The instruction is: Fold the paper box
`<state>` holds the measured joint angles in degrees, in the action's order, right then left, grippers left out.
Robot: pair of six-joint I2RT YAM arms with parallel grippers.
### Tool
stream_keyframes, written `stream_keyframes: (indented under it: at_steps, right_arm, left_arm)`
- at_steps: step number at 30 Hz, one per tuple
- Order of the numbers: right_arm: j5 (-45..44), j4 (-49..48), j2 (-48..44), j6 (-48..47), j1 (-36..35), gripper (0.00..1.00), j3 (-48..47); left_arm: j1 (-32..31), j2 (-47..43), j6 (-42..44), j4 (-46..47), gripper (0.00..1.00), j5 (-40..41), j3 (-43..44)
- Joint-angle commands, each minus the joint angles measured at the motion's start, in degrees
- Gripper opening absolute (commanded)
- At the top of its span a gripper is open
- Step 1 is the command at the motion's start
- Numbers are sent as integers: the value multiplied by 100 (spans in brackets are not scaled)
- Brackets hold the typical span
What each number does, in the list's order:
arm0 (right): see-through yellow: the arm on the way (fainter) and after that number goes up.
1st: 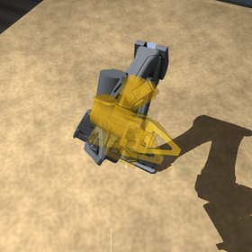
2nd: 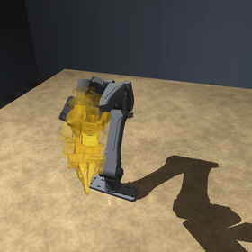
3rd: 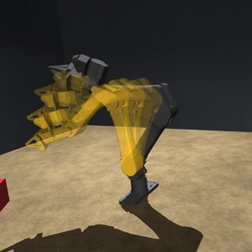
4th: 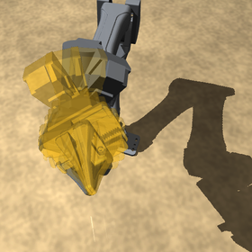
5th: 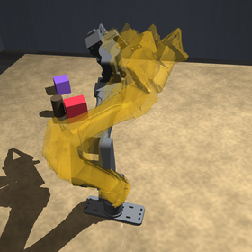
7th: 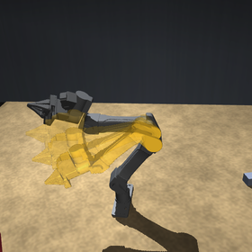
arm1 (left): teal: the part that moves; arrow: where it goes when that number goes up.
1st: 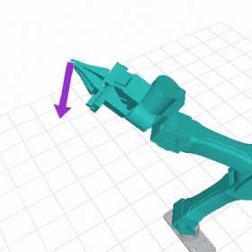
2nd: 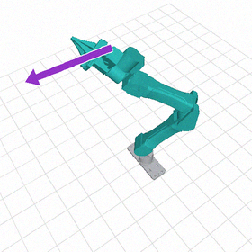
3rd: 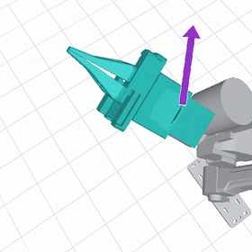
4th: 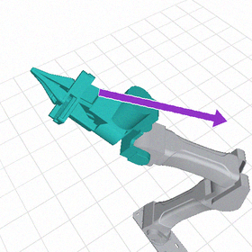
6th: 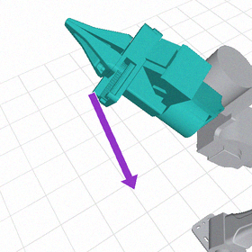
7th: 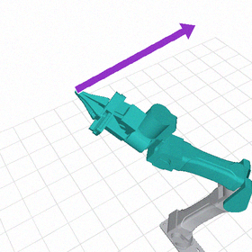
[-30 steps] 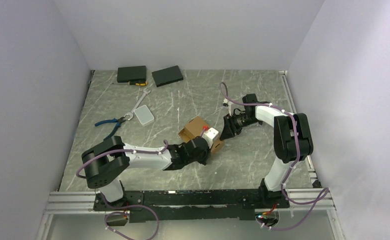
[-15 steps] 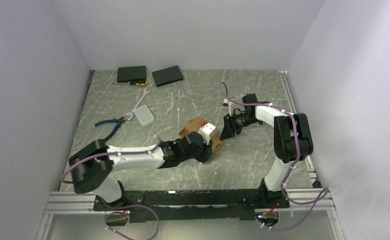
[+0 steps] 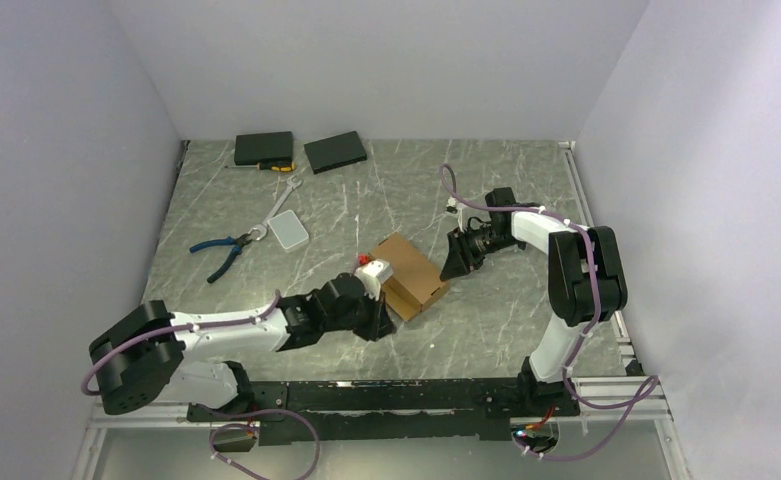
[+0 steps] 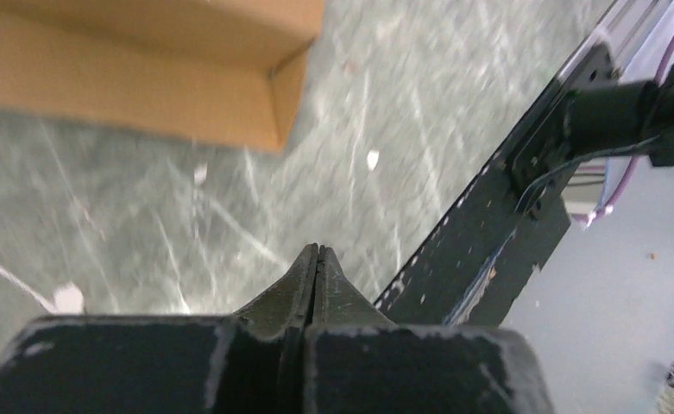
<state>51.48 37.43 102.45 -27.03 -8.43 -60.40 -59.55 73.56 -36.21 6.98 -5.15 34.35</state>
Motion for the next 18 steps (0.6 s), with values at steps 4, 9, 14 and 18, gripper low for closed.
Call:
stream_keyframes:
  at_steps: [4,9,14,18]
  right_arm:
    - [-582,-139,222,-295,-80,37,-37]
    - [-577,-139,242,-303,-89,37,-34]
    - [-568,-131,236,-303,-86,37,-36]
    - [-552,-139,231,-310,-89,37,-29]
  left_arm:
    - [-4,225,-1277,962,0,-275,-655]
    - [-4,841,-1626,1849,0,21,-780]
    - [-4,1352,-1942,2289,0,476,-729]
    - [-4,1529,-2039,2477,0,674,-656]
